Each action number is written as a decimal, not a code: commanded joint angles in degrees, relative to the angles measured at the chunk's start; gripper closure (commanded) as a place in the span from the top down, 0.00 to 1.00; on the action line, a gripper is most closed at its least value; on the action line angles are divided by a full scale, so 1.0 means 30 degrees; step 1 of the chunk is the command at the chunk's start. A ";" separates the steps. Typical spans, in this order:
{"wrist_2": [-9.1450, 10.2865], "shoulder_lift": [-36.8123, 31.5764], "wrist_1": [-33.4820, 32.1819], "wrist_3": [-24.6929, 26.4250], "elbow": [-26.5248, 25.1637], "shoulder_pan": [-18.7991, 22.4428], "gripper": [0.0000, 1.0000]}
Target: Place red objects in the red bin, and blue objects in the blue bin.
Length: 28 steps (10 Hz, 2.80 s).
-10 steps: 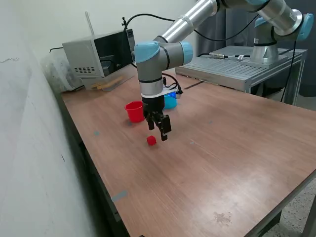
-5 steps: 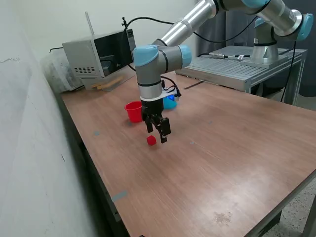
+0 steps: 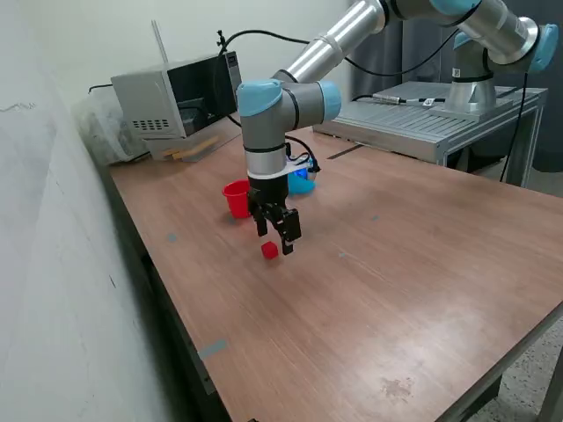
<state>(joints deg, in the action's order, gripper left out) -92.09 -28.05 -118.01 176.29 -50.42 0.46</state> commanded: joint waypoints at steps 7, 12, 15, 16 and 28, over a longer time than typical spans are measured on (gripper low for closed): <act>-0.0915 0.0033 -0.0360 0.0006 0.0021 -0.0153 0.00; -0.1063 0.0033 -0.0302 -0.0111 -0.0360 -0.0153 0.00; -0.2226 0.0033 -0.0330 -0.0257 -0.0098 -0.0153 0.00; -0.2669 -0.0112 -0.0302 -0.0258 0.0020 -0.0124 0.00; -0.2388 -0.1875 0.0870 -0.0721 -0.0478 -0.0387 1.00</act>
<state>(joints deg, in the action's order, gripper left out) -101.75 -35.88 -116.12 175.47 -52.09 -0.61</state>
